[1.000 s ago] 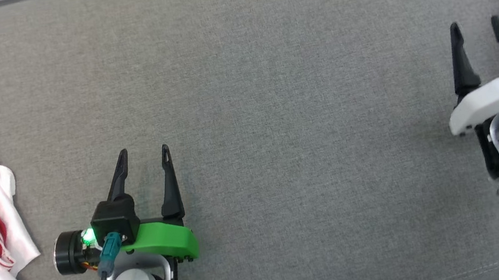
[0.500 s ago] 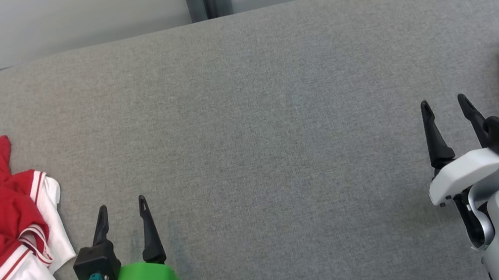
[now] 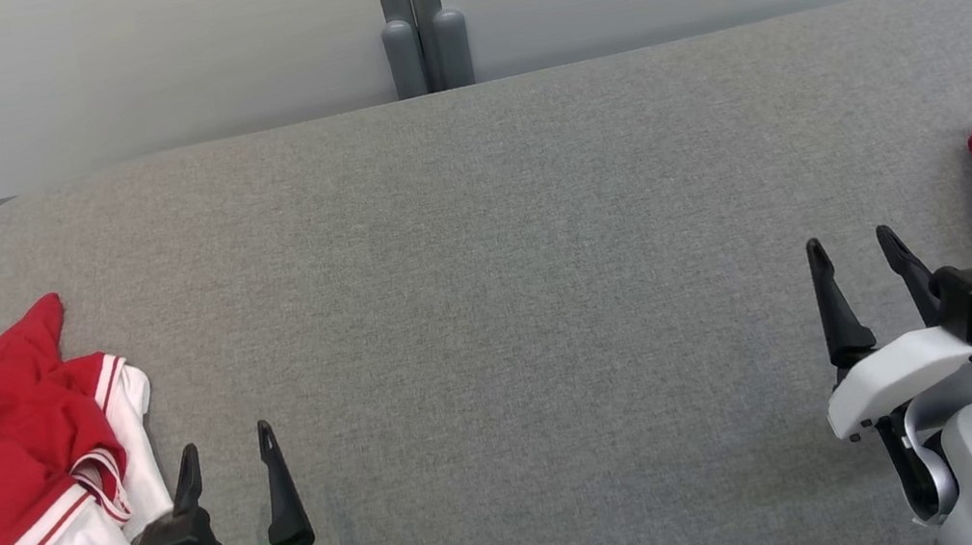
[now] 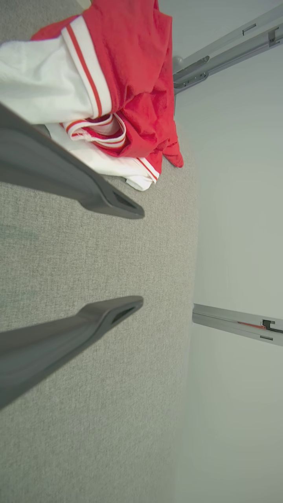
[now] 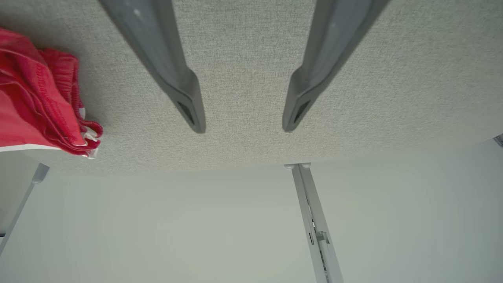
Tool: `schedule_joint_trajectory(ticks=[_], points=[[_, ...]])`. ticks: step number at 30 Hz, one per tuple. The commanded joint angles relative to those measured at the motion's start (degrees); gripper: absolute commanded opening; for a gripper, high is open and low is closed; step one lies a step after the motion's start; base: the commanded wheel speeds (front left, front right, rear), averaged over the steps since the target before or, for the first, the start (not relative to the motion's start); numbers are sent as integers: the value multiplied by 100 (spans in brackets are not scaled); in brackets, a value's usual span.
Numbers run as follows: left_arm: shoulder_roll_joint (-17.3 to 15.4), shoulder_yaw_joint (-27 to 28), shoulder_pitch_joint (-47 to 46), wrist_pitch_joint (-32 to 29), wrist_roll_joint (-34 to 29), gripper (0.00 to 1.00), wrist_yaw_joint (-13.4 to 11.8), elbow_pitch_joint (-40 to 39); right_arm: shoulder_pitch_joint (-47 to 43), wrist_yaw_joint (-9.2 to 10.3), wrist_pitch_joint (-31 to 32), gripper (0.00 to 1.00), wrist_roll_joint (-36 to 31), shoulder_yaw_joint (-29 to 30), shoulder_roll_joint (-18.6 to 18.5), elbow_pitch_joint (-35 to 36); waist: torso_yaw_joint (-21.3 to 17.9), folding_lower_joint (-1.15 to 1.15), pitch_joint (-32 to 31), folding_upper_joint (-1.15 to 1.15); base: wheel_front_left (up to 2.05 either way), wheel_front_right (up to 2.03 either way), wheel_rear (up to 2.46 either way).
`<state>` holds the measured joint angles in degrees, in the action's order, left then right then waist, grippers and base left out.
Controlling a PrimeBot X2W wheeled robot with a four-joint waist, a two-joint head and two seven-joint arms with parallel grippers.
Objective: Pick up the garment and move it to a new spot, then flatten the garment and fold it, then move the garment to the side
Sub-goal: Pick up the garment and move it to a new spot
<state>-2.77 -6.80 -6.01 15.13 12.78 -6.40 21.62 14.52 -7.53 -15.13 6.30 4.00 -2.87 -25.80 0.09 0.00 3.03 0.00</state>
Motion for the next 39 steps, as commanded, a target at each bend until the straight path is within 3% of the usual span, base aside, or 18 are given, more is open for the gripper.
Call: schedule_joint_trajectory(ticks=[1,6,17,23,29,39], points=[[-25,9,-7,2,-28,100,-22,-31,-1,8,-2,100,25,-25,-10,28,38,0,72,0,0,0,0],[-27,36,-121,2,39,100,-60,-26,34,8,-2,100,50,-202,-8,41,280,0,187,0,0,0,0],[-26,338,-24,2,147,100,-110,-39,71,8,-1,100,180,-571,-10,-18,1488,0,312,0,0,0,0],[-24,594,56,2,227,100,-46,-27,140,8,-1,100,247,-731,-13,-87,1845,0,336,0,0,0,0],[-23,855,-105,2,259,100,103,161,231,8,-1,100,255,-826,-19,-188,1865,0,446,0,0,0,0],[-25,1309,-1040,2,141,100,657,768,563,8,-1,100,79,-948,-141,-126,1527,0,1137,0,0,0,0]])
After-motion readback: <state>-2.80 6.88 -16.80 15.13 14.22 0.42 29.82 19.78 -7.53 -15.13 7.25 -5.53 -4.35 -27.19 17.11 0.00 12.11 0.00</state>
